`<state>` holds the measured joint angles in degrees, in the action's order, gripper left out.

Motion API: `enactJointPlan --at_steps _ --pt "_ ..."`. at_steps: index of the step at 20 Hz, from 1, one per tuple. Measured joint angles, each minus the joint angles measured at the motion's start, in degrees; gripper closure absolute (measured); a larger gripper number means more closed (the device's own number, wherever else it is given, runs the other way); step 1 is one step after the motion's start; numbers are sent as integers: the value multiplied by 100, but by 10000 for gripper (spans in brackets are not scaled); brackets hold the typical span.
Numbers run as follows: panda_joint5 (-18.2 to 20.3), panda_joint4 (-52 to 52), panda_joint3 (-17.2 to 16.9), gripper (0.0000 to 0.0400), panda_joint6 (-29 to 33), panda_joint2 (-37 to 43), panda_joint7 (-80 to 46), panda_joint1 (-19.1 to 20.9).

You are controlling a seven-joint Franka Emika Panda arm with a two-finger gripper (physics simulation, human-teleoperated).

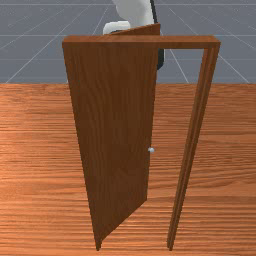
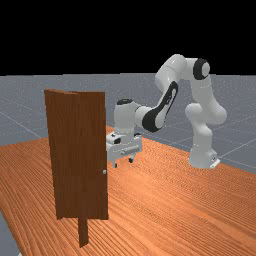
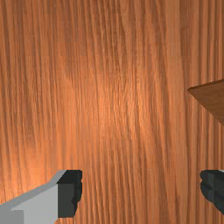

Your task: Close the door

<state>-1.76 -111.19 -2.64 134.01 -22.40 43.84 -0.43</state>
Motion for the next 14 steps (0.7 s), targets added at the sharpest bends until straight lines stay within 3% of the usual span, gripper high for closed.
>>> enactJointPlan --at_steps 1,2,4,6,10,14 --pt "0 0 0 157 0 0 0 0" --pt "0 0 0 252 0 0 0 0" --pt "0 0 0 346 0 0 0 0" --pt "3 2 -3 380 0 -1 5 4" --pt "14 136 -8 397 22 -121 47 36" --pt "54 1568 14 400 -523 -986 61 55"
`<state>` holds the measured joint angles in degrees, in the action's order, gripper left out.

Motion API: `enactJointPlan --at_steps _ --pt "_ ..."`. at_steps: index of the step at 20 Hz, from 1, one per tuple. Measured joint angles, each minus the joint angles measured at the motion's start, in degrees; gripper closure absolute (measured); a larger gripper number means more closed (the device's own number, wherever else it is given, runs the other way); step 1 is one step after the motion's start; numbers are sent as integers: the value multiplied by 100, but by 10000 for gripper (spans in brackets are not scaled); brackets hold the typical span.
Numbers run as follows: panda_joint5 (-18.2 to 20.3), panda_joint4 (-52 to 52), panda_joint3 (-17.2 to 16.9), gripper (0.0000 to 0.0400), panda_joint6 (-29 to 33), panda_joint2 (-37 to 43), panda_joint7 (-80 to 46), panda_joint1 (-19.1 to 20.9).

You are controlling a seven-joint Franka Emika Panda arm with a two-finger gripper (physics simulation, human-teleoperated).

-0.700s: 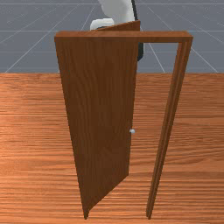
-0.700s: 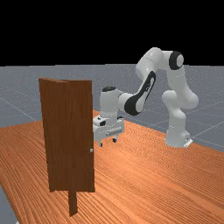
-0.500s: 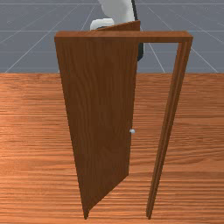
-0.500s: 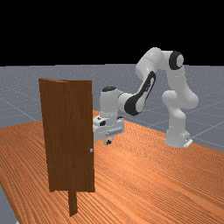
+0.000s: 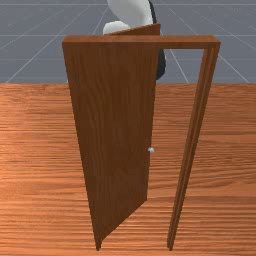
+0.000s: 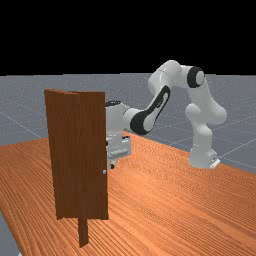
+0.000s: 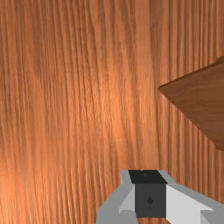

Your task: Close the door

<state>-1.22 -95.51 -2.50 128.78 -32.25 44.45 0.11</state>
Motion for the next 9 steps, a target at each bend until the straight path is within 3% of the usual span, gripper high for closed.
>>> enactJointPlan --at_steps 2,3,6,9 --pt "16 1194 22 400 -532 -687 53 22" --pt "28 2433 33 400 -1071 -1377 101 52" --pt "-13 2460 23 400 -1082 -1436 -63 -39" --pt "-98 2968 50 400 -1338 -1710 -973 -765"
